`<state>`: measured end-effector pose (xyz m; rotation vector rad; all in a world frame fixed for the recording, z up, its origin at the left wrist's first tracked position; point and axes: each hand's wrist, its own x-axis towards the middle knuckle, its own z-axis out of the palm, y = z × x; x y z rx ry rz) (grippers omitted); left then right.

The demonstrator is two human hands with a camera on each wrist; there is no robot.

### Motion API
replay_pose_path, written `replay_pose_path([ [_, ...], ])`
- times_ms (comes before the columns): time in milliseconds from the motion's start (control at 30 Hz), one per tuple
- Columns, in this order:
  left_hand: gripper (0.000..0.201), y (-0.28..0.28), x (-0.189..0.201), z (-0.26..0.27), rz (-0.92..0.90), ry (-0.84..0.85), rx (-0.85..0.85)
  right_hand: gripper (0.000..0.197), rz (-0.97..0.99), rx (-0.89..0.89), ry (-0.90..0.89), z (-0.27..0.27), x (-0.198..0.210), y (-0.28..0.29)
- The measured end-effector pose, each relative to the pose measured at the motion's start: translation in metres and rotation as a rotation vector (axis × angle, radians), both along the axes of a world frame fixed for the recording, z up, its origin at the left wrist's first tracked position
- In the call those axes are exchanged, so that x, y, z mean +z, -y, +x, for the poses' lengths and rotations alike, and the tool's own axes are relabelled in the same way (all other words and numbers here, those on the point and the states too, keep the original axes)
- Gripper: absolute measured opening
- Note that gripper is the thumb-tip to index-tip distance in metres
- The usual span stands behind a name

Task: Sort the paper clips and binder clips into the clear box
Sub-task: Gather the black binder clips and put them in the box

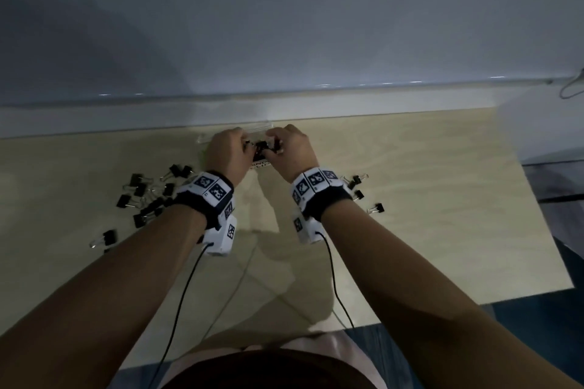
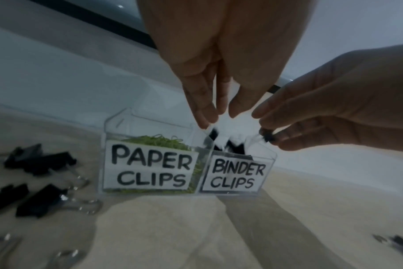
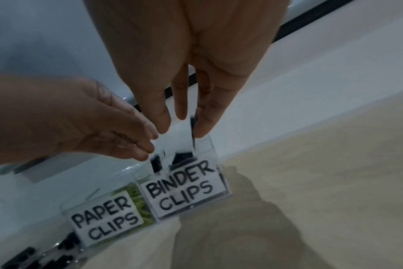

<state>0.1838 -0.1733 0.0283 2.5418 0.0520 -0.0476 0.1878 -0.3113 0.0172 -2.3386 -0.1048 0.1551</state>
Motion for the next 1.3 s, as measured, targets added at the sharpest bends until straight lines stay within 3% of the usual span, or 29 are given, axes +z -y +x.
replay_pose_path([
  [100, 0.015, 0.011, -0.003, -0.005, 0.073, 0.121, -0.102, 0.036, -0.048, -0.054, 0.0, -0.016, -0.013, 0.036],
  [167, 0.014, 0.032, -0.007, -0.012, 0.058, 0.153, -0.256, 0.035, -0.103, -0.139, 0.004, -0.039, -0.026, 0.074],
  [300, 0.038, 0.093, -0.028, -0.021, 0.081, -0.056, -0.659, 0.043, -0.319, -0.364, -0.092, -0.087, -0.041, 0.141],
  [367, 0.054, 0.123, -0.037, -0.022, 0.165, -0.106, -0.821, 0.052, -0.418, -0.346, -0.21, -0.103, -0.041, 0.156],
  [433, 0.062, 0.148, -0.041, -0.02, 0.256, -0.108, -0.929, 0.056, -0.437, -0.27, -0.211, -0.112, -0.045, 0.164],
  [600, 0.047, 0.181, -0.046, -0.015, 0.319, -0.156, -1.043, 0.044, -0.393, -0.147, -0.032, -0.114, -0.046, 0.169],
  [667, 0.037, 0.18, -0.049, -0.016, 0.33, -0.167, -1.056, 0.035, -0.372, -0.12, 0.023, -0.115, -0.048, 0.17],
  [767, 0.025, 0.165, -0.057, -0.016, 0.349, -0.101, -1.025, 0.027, -0.318, -0.139, -0.03, -0.116, -0.057, 0.169],
  [1000, 0.014, 0.109, -0.066, -0.026, 0.202, -0.059, -0.768, 0.009, -0.211, -0.117, -0.06, -0.116, -0.064, 0.138],
  [1100, 0.006, 0.082, -0.063, -0.036, 0.161, -0.05, -0.65, 0.022, -0.17, -0.147, 0.026, -0.119, -0.068, 0.12],
  [1200, 0.012, 0.061, -0.064, -0.045, 0.093, -0.094, -0.556, 0.026, -0.138, -0.171, 0.028, -0.121, -0.068, 0.112],
  [1300, 0.023, 0.048, -0.068, -0.053, 0.019, -0.119, -0.484, 0.01, -0.113, -0.223, -0.008, -0.123, -0.067, 0.114],
])
